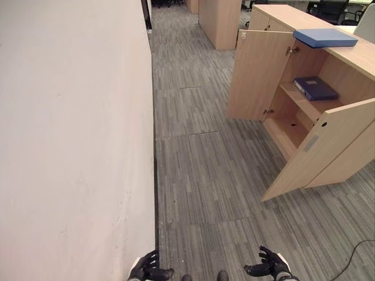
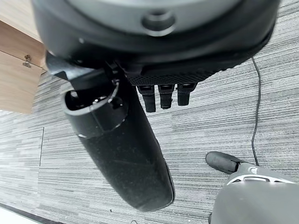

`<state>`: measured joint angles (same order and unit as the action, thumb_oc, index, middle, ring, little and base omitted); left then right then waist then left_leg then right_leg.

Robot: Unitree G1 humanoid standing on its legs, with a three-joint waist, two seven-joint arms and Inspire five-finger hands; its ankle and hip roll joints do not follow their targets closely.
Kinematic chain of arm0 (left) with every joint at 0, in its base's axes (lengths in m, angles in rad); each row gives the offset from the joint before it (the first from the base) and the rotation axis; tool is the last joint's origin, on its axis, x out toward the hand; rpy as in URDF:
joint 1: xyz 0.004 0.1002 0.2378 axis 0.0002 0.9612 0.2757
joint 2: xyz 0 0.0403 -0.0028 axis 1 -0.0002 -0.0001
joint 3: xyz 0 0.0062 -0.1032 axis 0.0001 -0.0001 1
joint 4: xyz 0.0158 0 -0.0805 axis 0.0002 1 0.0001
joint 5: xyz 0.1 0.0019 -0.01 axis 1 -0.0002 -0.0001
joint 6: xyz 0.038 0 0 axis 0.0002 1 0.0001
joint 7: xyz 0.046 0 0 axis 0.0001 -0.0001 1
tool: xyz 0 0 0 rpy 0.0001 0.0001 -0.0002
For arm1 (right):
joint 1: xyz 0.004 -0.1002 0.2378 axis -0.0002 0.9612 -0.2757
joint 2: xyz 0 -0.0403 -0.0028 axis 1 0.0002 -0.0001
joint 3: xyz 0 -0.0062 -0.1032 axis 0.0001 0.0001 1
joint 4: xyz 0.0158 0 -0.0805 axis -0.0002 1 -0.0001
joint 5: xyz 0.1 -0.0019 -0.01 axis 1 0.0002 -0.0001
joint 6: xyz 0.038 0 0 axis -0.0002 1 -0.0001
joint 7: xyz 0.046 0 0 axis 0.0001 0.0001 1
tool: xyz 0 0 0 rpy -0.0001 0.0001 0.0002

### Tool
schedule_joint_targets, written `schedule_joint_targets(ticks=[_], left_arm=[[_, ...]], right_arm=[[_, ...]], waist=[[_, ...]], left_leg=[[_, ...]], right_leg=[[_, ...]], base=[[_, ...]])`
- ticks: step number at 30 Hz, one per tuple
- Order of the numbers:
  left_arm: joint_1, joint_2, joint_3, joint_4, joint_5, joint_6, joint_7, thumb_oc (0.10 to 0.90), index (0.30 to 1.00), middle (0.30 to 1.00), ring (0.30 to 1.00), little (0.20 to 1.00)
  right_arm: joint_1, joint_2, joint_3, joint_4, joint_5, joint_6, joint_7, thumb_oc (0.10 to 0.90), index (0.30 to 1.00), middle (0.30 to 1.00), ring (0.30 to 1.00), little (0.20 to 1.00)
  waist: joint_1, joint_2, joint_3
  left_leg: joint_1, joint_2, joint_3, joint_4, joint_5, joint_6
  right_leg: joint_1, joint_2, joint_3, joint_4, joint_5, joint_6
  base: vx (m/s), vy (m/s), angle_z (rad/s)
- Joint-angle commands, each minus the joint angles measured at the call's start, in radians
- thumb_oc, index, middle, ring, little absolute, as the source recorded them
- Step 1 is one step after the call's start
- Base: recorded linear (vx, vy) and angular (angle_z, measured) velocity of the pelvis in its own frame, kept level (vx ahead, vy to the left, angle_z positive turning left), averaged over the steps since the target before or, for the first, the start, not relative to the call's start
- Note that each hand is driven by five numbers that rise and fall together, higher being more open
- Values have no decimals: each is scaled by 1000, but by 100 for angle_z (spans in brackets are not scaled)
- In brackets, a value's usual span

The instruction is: Put the empty folder in the office cabinet

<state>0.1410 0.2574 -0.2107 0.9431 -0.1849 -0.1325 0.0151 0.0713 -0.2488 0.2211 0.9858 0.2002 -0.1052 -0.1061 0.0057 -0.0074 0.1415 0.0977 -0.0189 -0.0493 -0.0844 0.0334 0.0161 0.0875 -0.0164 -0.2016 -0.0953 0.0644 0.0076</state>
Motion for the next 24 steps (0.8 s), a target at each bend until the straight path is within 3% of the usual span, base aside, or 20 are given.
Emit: schedule_joint_targets(ticks=[1,16,21,23,24], left_arm=[[-81,12,-12,26,-3,-47,24,800,900,900,900,900],[-89,17,-17,24,-4,-38,24,800,900,900,900,900],[-103,22,-12,26,-20,-40,26,800,900,900,900,900],[-106,20,-11,25,-26,-38,27,800,900,900,900,900],[-106,20,-11,26,-26,-38,27,800,900,900,900,900]], right_arm=[[-61,-43,6,-29,25,-48,-15,800,900,900,900,900],[-58,-50,-1,-34,36,-46,-16,800,900,900,900,900],[-60,-62,-4,-45,45,-51,-13,800,900,900,900,900],[-58,-71,-3,-55,46,-52,-11,800,900,900,900,900],[-58,-71,-4,-55,46,-52,-11,800,900,900,900,900]], waist=[[14,-8,17],[8,-9,24],[5,-20,47],[9,-26,71],[8,-25,71]], left_leg=[[41,36,34,-3,-57,-45],[33,56,22,40,-67,-59],[-34,62,22,196,-102,-87],[-91,50,4,332,-87,-106],[-93,51,3,336,-89,-106]], right_leg=[[66,-34,-7,8,-106,84],[77,-12,0,10,-129,60],[77,-3,8,14,-138,40],[90,1,19,16,-143,26],[89,1,18,16,-143,26]], base=[[0,0,0],[4,-37,2],[-22,-102,3],[-15,-104,10],[2,-100,14]])
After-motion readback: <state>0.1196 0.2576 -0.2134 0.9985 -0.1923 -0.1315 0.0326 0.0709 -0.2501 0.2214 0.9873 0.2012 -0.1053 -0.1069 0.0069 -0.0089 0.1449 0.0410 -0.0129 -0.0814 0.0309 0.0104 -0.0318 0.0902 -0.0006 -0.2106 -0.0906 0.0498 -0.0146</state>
